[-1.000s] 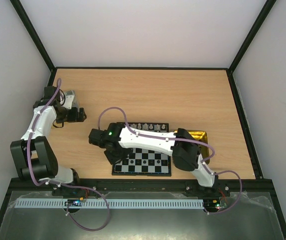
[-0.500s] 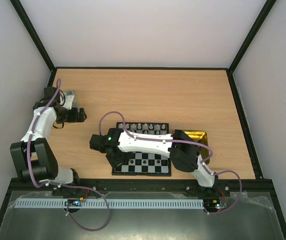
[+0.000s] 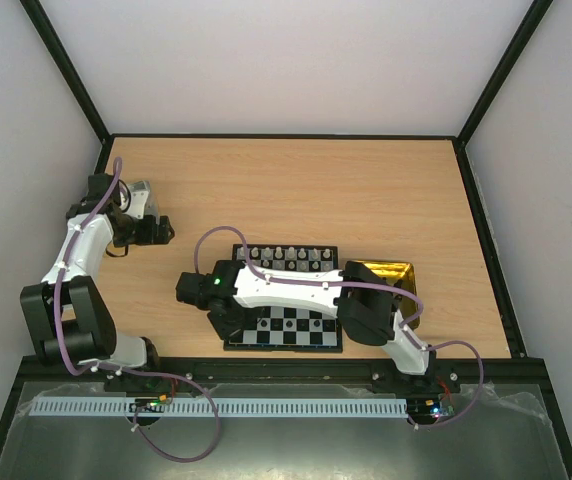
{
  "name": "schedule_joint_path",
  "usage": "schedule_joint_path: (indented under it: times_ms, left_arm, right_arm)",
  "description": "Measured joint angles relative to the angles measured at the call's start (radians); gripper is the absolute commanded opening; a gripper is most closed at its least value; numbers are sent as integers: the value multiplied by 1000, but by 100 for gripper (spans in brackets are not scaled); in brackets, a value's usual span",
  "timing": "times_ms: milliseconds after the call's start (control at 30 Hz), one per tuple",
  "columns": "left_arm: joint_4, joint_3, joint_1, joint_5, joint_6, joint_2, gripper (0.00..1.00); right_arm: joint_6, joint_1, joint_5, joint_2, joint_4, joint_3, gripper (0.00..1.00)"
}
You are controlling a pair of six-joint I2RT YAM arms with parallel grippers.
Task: Set up the chess pieces on the board
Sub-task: Place the chess piece on the chessboard.
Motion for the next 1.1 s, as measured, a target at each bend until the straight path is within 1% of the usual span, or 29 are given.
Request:
schedule_joint_path:
  times_ms: [1100]
  left_arm:
    - [0,-3,0,6,0,-13,99]
  right_arm:
    - [0,5,-29,34,51,-23,11]
